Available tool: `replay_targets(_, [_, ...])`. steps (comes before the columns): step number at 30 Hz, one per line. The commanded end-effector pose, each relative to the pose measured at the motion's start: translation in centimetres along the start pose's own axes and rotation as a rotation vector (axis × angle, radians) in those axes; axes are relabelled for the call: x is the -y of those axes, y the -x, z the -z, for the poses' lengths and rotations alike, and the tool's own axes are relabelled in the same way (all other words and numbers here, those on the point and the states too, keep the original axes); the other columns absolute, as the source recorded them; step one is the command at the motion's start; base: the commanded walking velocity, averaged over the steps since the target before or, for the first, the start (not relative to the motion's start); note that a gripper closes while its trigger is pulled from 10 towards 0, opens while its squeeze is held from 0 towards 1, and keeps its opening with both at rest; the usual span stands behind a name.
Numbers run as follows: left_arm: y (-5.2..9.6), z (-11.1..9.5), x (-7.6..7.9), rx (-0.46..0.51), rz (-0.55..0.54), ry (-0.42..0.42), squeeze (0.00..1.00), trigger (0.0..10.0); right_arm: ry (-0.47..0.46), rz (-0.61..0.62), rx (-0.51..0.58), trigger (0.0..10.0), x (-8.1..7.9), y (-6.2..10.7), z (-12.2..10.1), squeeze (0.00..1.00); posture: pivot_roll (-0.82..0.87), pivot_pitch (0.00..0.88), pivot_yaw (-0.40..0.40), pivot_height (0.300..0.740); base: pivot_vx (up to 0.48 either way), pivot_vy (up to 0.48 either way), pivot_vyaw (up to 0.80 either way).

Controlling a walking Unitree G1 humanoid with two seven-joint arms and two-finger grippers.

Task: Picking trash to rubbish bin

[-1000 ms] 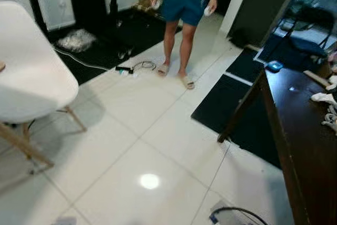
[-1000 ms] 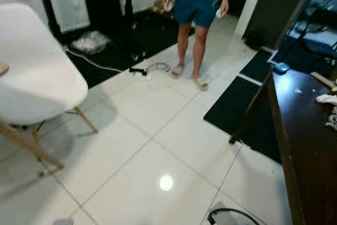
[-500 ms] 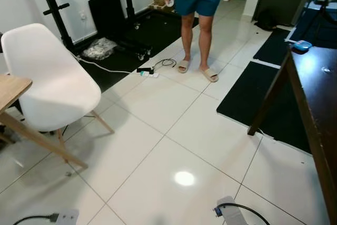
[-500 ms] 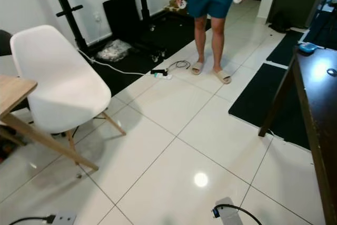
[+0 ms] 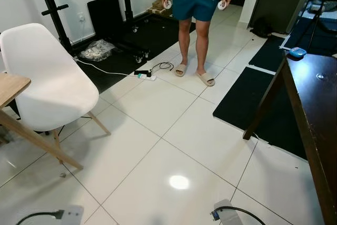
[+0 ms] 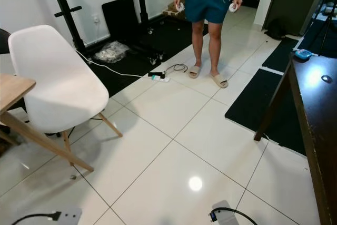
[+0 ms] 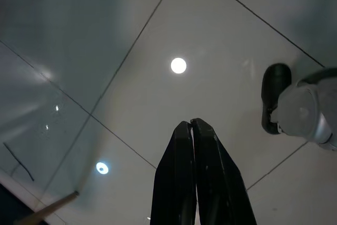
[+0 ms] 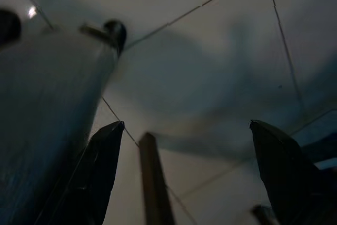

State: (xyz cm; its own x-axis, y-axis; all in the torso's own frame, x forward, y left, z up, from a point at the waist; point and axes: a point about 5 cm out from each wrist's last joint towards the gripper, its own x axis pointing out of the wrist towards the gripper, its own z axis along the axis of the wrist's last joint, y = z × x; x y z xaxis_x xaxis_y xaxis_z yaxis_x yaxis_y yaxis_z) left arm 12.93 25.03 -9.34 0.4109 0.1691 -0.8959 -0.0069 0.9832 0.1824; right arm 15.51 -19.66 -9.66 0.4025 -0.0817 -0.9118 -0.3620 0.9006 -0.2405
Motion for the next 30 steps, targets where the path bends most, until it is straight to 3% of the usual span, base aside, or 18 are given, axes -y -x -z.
replay_targets(1, [0.1, 1.2, 0.7, -0.036, 0.009, 0.022, 0.0, 10.0, 0.026, -0.026, -0.029, 10.0, -0.4, 0.0, 0.8, 0.0, 0.1, 0.061, -0.069, 0.74, 0.0, 0.0, 0.0])
replay_targets(4, [0.1, 1.7, 1.2, -0.043, 0.003, 0.058, 0.0, 10.0, 0.079, -0.017, -0.026, 10.0, 0.7, 0.1, 0.8, 0.0, 0.12, 0.067, -0.134, 0.74, 0.0, 0.0, 0.0])
replay_targets(7, [0.1, 1.7, 1.7, -0.037, 0.012, 0.064, 0.0, 10.0, 0.094, 0.027, -0.047, 10.0, 2.6, 0.3, 1.3, 0.0, 0.15, 0.067, -0.118, 0.74, 0.0, 0.0, 0.0])
replay_targets(9, [0.1, 1.7, 1.8, -0.033, 0.021, 0.052, 0.0, 10.0, 0.053, 0.062, -0.058, 10.0, 3.5, 0.4, 1.6, 0.0, 0.16, 0.064, -0.099, 0.74, 0.0, 0.0, 0.0])
replay_targets(13, [0.1, 1.4, 1.2, -0.027, 0.017, 0.044, 0.0, 10.0, 0.019, 0.066, -0.05, 10.0, 3.5, 0.3, 1.4, 0.0, 0.17, 0.045, -0.032, 0.74, 0.0, 0.0, 0.0])
replay_targets(22, [0.1, 1.1, 0.2, -0.02, -0.005, 0.054, 0.0, 10.0, 0.071, 0.009, -0.021, 10.0, 1.6, 0.1, -0.1, 0.0, 0.15, 0.028, -0.056, 0.74, 0.0, 0.0, 0.0])
replay_targets(30, [0.2, 1.6, 0.7, -0.033, -0.002, 0.064, 0.0, 10.0, 0.1, 0.003, -0.018, 10.0, 1.5, 0.1, -0.1, 0.0, 0.14, 0.053, -0.062, 0.74, 0.0, 0.0, 0.0])
